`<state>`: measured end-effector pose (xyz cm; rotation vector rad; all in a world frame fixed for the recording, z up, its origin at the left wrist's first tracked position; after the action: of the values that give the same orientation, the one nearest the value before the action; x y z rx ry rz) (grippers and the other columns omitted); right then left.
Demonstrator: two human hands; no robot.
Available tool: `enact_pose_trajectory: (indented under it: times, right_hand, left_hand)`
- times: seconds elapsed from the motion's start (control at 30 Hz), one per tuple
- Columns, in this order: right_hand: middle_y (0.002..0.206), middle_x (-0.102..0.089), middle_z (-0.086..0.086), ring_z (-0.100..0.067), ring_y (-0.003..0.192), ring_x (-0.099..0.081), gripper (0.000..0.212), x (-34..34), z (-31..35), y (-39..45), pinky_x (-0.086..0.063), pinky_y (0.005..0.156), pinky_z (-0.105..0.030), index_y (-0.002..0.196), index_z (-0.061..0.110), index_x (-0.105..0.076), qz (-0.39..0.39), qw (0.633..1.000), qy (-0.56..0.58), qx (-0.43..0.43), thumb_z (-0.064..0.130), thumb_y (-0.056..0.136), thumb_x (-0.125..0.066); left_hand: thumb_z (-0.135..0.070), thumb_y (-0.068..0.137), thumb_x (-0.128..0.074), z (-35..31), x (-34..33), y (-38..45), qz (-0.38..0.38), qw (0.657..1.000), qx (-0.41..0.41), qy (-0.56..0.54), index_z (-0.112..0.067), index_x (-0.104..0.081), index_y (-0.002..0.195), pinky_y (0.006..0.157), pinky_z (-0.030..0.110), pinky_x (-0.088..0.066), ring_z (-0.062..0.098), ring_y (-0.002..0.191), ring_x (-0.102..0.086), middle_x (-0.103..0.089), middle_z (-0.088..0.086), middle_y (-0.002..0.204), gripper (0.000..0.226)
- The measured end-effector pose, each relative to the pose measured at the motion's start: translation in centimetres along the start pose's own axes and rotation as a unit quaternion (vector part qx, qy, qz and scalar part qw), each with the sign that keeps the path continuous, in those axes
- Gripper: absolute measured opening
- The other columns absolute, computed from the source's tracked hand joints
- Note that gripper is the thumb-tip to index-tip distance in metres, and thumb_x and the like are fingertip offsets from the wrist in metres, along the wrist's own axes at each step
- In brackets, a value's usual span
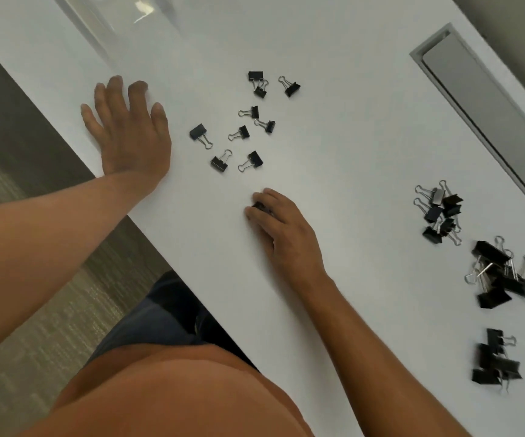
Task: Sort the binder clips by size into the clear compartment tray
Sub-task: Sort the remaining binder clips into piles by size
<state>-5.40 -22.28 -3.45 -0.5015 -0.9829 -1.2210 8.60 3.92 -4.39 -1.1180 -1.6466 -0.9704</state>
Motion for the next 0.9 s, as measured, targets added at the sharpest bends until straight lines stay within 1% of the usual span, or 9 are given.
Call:
enact_pose_trajectory:
  times: [0.07, 0.13, 0.23, 0.3, 0.4, 0.6, 0.7, 0.77, 0.9]
  right_hand:
    - [0.141, -0.066, -0.004, -0.025, 0.14, -0.055, 0.031, 1.6, -1.5, -1.0, -0.052, 0.105, -0.032, 0.128, 0.013, -0.074, 0.002, 1.0, -0.012, 0.001, 0.018, 0.109, -0.051]
    - [0.145, -0.064, -0.002, -0.022, 0.143, -0.052, 0.03, 3.4, -4.0, -2.3, -0.047, 0.109, -0.029, 0.131, 0.016, -0.073, -0.002, 0.999, -0.032, -0.025, 0.012, 0.106, -0.057]
    - [0.147, -0.063, 0.0, -0.021, 0.145, -0.051, 0.033, 5.9, -7.8, -3.5, -0.042, 0.118, -0.03, 0.131, 0.016, -0.073, -0.024, 0.996, -0.036, -0.08, 0.005, 0.103, -0.061]
    - [0.146, -0.065, 0.0, -0.021, 0.145, -0.051, 0.03, 6.8, -10.0, -2.6, -0.041, 0.12, -0.032, 0.13, 0.014, -0.074, -0.033, 0.994, -0.028, -0.1, 0.007, 0.103, -0.061]
    - [0.14, -0.068, -0.003, -0.024, 0.142, -0.055, 0.025, 8.5, -13.7, 0.5, -0.044, 0.118, -0.036, 0.122, 0.012, -0.078, -0.07, 0.988, -0.019, -0.133, 0.009, 0.103, -0.061]
    - [0.133, -0.07, -0.002, -0.02, 0.132, -0.059, 0.028, 10.8, -19.5, 4.7, -0.046, 0.114, -0.033, 0.112, 0.012, -0.077, -0.148, 0.961, 0.002, -0.233, 0.005, 0.1, -0.054]
    - [0.132, -0.066, 0.001, 0.007, 0.12, -0.052, 0.024, 11.4, -20.1, 5.0, -0.034, 0.105, -0.007, 0.11, 0.012, -0.074, -0.179, 0.946, 0.026, -0.268, 0.009, 0.103, -0.052]
    - [0.133, -0.063, 0.002, 0.016, 0.118, -0.045, 0.023, 11.7, -19.9, 4.7, -0.028, 0.1, 0.0, 0.109, 0.013, -0.073, -0.181, 0.944, 0.015, -0.276, 0.01, 0.104, -0.05]
    - [0.149, -0.055, 0.001, -0.014, 0.143, -0.045, 0.025, 12.1, -18.9, 4.5, -0.031, 0.112, -0.015, 0.124, 0.018, -0.07, -0.191, 0.947, -0.024, -0.259, 0.013, 0.106, -0.052]
  left_hand:
    - [-0.029, 0.107, -0.036, -1.9, 2.0, -1.2, -0.036, 0.993, -0.076, -0.087, -0.019, -0.044, 0.146, 0.125, 0.058, -0.016, 0.03, 0.151, -0.031, -0.037, 0.009, 0.161, 0.041]
    - [-0.021, 0.107, -0.047, -6.5, 3.9, -5.2, -0.053, 0.956, -0.249, -0.147, -0.013, -0.057, 0.136, 0.12, 0.057, -0.024, 0.031, 0.14, -0.043, -0.049, 0.013, 0.151, 0.032]
    - [-0.014, 0.101, -0.057, -14.1, 3.0, -14.6, 0.017, 0.864, -0.468, -0.186, -0.007, -0.072, 0.113, 0.111, 0.051, -0.038, 0.036, 0.125, -0.058, -0.063, 0.017, 0.136, 0.02]
    - [-0.014, 0.101, -0.057, -17.8, 0.6, -19.3, 0.092, 0.817, -0.538, -0.183, -0.008, -0.071, 0.109, 0.109, 0.047, -0.044, 0.036, 0.126, -0.06, -0.063, 0.017, 0.138, 0.018]
    - [-0.02, 0.104, -0.053, -19.9, -1.9, -21.5, 0.136, 0.799, -0.567, -0.149, -0.009, -0.068, 0.113, 0.112, 0.045, -0.042, 0.033, 0.128, -0.058, -0.061, 0.015, 0.14, 0.021]
    - [-0.019, 0.102, -0.052, -19.8, -2.2, -21.1, 0.139, 0.809, -0.555, -0.138, -0.007, -0.066, 0.112, 0.111, 0.042, -0.042, 0.033, 0.128, -0.058, -0.062, 0.013, 0.136, 0.021]
    - [-0.018, 0.101, -0.054, -19.9, -2.3, -21.1, 0.145, 0.814, -0.546, -0.136, -0.007, -0.066, 0.111, 0.11, 0.042, -0.043, 0.032, 0.128, -0.058, -0.063, 0.011, 0.135, 0.019]
    - [-0.018, 0.1, -0.056, -19.9, -2.1, -21.0, 0.145, 0.816, -0.544, -0.135, -0.007, -0.066, 0.11, 0.11, 0.04, -0.043, 0.031, 0.127, -0.058, -0.063, 0.011, 0.134, 0.018]
    - [-0.019, 0.099, -0.057, -19.9, -1.8, -21.0, 0.145, 0.813, -0.545, -0.144, -0.007, -0.066, 0.11, 0.109, 0.04, -0.042, 0.031, 0.127, -0.057, -0.063, 0.01, 0.134, 0.019]
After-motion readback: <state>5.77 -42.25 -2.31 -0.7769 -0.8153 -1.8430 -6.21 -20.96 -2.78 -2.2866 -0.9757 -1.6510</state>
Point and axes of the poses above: each hand's wrist, its own y-axis towards the middle knuckle, its own x-axis out of the back of the hand, z = x × y, the point moved 10 cm from there along y, towards the middle knuckle
